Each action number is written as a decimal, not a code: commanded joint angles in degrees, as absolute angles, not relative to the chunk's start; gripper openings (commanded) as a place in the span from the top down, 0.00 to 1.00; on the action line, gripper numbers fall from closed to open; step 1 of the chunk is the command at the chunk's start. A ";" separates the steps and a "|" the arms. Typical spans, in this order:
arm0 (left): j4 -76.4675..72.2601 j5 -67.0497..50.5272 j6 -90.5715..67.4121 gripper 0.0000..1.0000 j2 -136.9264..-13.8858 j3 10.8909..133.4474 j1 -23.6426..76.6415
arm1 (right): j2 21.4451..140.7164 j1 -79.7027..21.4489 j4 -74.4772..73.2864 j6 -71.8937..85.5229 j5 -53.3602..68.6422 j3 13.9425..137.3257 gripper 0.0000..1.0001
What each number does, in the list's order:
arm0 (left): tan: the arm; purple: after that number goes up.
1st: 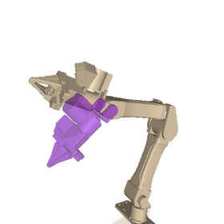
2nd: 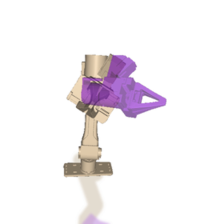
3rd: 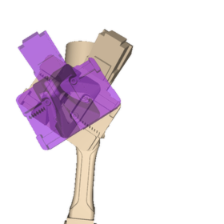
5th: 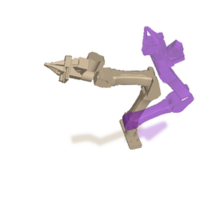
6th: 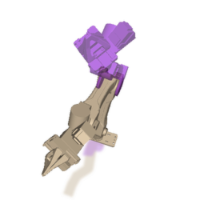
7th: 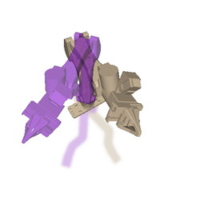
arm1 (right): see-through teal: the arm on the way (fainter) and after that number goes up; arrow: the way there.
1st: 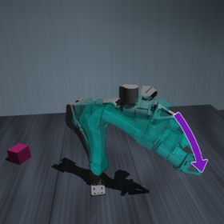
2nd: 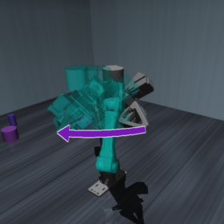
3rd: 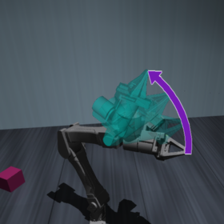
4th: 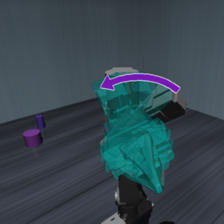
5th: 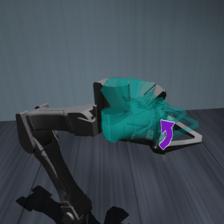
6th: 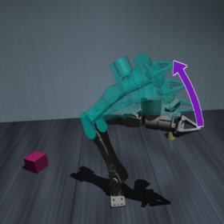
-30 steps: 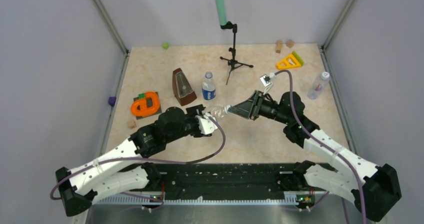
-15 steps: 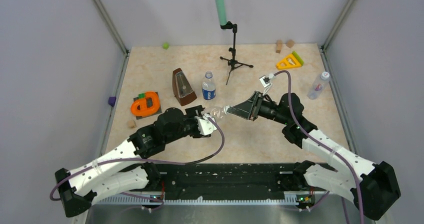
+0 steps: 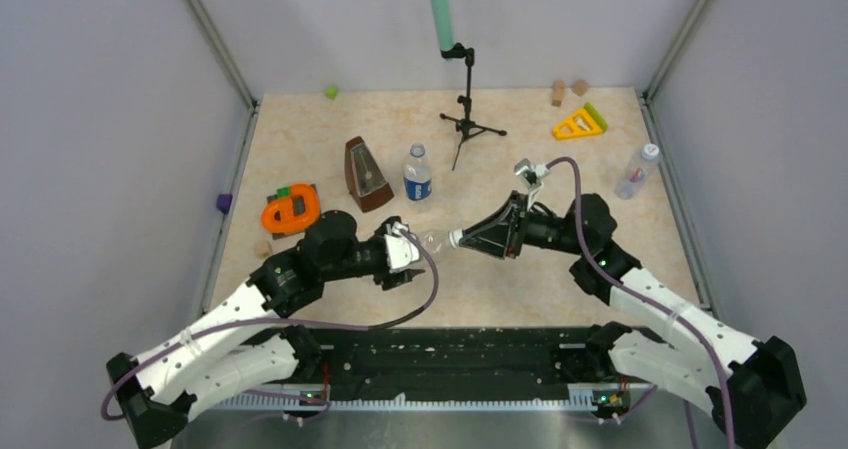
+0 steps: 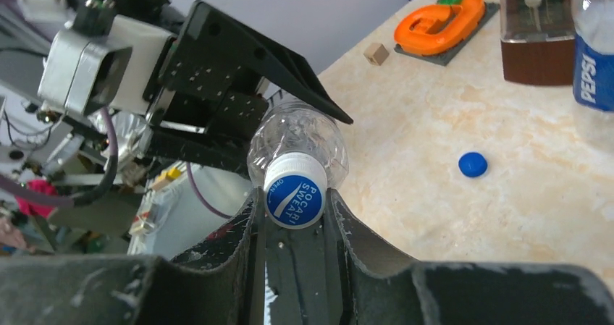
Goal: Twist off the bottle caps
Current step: Unscrew the bottle cap from the plastic bottle.
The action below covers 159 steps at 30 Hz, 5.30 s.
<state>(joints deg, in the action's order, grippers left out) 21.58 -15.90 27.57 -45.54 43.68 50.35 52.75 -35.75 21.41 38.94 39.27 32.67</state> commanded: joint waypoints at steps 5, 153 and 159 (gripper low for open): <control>15.52 -43.01 22.88 1.00 -44.46 46.43 45.34 | 50.23 -36.46 37.34 35.65 49.20 28.99 1.00; 11.76 -1.77 34.82 1.00 -46.16 42.75 55.72 | 51.85 -36.12 26.55 56.33 25.43 32.54 0.39; 12.86 -1.67 34.65 1.00 -46.56 42.83 55.72 | 53.30 -36.12 27.34 57.01 26.66 32.79 0.49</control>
